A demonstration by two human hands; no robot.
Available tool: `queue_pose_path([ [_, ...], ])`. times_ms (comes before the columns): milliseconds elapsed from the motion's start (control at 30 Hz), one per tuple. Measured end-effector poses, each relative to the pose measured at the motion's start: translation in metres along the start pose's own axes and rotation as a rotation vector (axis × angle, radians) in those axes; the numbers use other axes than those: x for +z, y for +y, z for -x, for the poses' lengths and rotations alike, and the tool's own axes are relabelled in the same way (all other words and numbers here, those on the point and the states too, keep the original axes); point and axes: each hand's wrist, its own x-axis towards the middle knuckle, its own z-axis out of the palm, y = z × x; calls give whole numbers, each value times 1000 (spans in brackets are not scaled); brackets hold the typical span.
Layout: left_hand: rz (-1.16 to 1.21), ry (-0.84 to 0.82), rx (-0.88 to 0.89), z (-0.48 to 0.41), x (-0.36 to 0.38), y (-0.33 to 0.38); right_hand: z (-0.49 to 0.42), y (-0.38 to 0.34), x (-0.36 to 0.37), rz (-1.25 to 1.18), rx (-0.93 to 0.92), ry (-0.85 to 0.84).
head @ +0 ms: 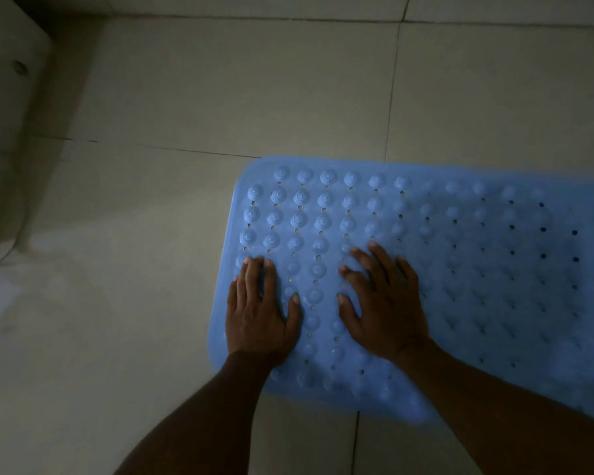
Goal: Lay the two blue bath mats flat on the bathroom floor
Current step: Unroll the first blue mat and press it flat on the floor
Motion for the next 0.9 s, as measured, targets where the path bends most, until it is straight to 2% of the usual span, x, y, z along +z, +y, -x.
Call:
queue_pose_path([
  [167, -41, -53, -94, 3, -3, 20, 2, 0, 0, -49, 17, -33],
  [300, 34, -287, -257, 9, -15, 61, 19, 23, -15, -67, -92, -185],
  [433, 2, -531, -201, 14, -29, 105, 52, 76, -74, -18, -107, -346],
  [533, -60, -662, -76, -2, -39, 156, 55, 138, -130, 71, 63, -457],
  [600, -86, -644, 35, -24, -51, 200, 54, 185, -166, 110, 213, -476],
  [667, -94, -578, 127, -49, -68, 249, 47, 220, -206, 87, 319, -417],
  [900, -55, -318, 433, -130, -142, 428, -3, 301, -343, 74, 396, -141],
])
